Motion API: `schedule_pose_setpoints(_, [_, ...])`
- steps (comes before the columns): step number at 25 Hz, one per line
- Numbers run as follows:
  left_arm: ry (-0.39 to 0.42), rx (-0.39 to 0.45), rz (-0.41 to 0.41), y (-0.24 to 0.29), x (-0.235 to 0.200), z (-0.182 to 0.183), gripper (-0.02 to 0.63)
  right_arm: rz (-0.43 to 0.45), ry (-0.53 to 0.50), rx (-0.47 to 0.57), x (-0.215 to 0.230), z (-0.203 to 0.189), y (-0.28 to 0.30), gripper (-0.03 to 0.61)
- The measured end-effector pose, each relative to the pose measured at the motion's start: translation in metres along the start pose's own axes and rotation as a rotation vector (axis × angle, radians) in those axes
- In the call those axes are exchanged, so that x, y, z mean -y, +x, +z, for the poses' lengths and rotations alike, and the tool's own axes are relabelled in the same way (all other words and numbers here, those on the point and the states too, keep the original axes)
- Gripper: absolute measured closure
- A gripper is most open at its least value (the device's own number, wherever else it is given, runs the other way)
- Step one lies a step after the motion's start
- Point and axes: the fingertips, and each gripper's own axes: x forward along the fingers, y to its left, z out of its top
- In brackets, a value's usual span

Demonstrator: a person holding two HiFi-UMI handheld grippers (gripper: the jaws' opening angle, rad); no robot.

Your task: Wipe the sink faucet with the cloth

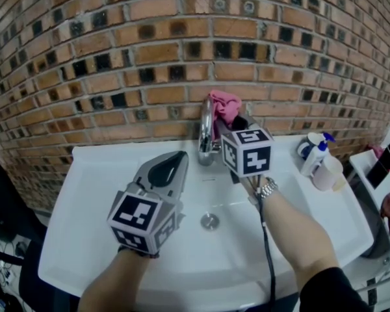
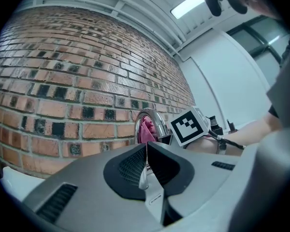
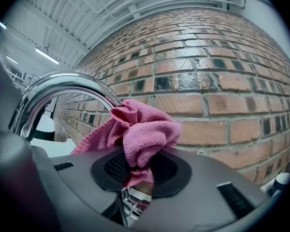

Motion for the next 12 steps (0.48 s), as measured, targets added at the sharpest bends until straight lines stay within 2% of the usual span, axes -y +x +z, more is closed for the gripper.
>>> schedule_pose_setpoints(12, [0.006, -0.005, -0.006, 0.001, 0.004, -0.004, 0.603, 0.005, -0.021, -0.088, -0.003, -0.034, 0.003, 0.482])
